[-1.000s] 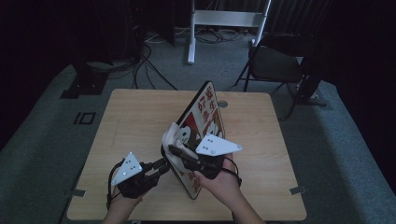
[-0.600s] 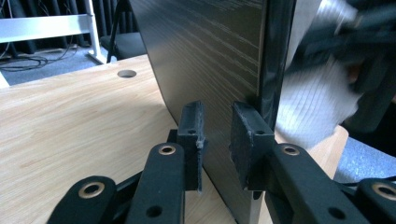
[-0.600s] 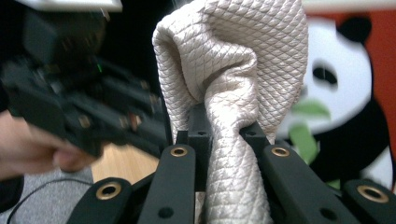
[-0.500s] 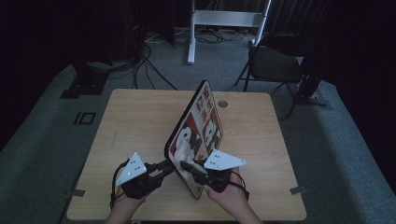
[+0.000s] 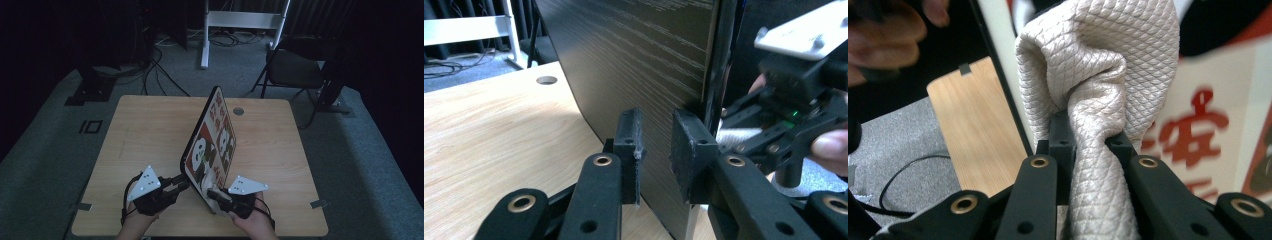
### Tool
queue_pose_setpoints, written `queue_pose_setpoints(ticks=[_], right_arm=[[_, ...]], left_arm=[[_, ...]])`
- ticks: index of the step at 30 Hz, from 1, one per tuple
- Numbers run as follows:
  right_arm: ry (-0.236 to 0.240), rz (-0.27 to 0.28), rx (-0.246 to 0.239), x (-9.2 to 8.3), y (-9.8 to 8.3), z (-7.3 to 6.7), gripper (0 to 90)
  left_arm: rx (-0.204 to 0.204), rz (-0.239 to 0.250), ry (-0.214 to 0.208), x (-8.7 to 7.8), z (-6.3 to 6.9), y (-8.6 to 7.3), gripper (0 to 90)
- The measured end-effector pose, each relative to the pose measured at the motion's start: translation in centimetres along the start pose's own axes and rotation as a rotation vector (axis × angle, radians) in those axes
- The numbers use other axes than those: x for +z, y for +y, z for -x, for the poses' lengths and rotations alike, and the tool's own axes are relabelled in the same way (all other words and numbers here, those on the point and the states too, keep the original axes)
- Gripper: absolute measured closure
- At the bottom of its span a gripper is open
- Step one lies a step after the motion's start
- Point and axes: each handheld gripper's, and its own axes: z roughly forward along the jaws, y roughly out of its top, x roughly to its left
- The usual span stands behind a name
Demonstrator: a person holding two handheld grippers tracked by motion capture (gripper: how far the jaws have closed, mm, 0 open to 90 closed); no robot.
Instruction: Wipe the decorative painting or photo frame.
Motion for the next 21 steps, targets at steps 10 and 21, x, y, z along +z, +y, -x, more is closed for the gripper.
queue_pose_setpoints(ticks=[10, 21], right_arm=[[-0.028, -0.077, 0.064, 0.5, -3.5, 1.2, 80.2], [-0.056, -0.157, 0.094, 1.2, -6.0, 2.1, 80.2]], left_arm=[[0.006, -0.003, -0.008, 0.2, 0.3, 0.0, 74.6], [0.004, -0.007, -0.016, 0.4, 0.4, -0.1, 73.8]])
